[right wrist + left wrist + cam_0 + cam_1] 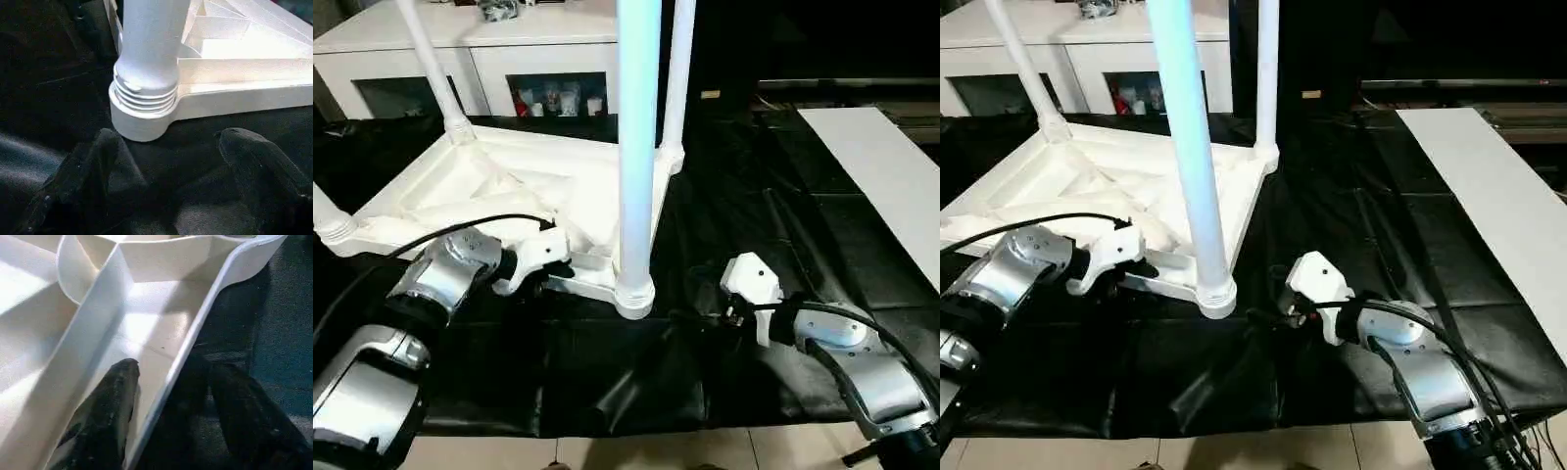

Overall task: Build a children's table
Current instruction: Rotate table base

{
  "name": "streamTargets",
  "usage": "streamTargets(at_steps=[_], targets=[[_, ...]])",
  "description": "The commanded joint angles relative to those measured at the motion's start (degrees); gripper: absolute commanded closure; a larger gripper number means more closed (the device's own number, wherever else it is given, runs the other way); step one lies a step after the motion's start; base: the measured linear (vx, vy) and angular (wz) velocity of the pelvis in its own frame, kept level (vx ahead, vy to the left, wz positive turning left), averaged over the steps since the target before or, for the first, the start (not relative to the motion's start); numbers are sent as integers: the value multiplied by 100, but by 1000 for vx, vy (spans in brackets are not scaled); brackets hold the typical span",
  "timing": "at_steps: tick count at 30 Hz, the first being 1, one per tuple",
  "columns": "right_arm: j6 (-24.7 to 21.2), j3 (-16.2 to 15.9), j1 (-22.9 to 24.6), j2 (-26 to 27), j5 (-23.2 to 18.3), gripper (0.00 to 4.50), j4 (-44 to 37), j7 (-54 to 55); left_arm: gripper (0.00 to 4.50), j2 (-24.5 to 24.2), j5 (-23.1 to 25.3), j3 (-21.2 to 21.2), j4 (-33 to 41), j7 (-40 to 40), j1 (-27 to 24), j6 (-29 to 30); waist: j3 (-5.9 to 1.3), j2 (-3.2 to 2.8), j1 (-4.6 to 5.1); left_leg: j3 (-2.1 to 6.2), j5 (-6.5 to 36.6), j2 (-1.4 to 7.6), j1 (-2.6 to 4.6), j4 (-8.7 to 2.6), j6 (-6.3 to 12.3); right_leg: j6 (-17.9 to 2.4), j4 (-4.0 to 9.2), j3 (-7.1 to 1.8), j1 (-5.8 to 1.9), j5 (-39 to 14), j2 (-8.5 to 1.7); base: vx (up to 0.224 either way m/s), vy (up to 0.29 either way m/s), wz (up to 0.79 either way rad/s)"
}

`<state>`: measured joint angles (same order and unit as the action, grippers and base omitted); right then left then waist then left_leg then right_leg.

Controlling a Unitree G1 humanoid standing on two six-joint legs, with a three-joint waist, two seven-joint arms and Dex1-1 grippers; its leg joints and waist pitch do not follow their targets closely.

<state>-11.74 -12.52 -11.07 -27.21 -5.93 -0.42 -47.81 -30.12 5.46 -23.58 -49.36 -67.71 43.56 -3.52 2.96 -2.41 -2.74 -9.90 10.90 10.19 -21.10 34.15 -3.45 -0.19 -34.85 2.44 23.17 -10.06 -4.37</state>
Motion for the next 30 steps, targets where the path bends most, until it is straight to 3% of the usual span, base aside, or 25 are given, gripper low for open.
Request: streamTargets(at_steps=[1,18,22,26,30], targets=[[-56,-68,-23,-32,32,71,-180,-27,212,27,70,-6,-91,-148,184,-68,-352,10,-29,81,1475,221,44,-424,111,-1230,471,-219,-294,-1616,-344,0,0,0],[-104,-153,98,-119,-96,71,-394,-253,357,67,716,-525,-391,-762,437,-113,-369,-6,-69,83,1300,236,41,-415,155,-1424,416,-221,-339,-1006,-358,0,0,0],[-39,-39,68,-115,-31,71,-305,-71,390,90,500,-324,-214,-835,333,308,-354,-3,-61,81,1394,228,47,-423,139,-1399,444,-220,-330,-1271,-362,0,0,0],[35,143,-164,23,192,71,60,412,408,235,153,77,263,-424,66,930,-360,4,-38,71,1404,232,65,-416,93,-1444,441,-223,-304,-1420,-366,0,0,0],[61,169,-244,38,279,71,180,553,420,203,156,95,886,-353,-378,1312,-358,9,-20,81,1337,239,38,-423,148,-1383,439,-222,-325,-1418,-371,0,0,0]])
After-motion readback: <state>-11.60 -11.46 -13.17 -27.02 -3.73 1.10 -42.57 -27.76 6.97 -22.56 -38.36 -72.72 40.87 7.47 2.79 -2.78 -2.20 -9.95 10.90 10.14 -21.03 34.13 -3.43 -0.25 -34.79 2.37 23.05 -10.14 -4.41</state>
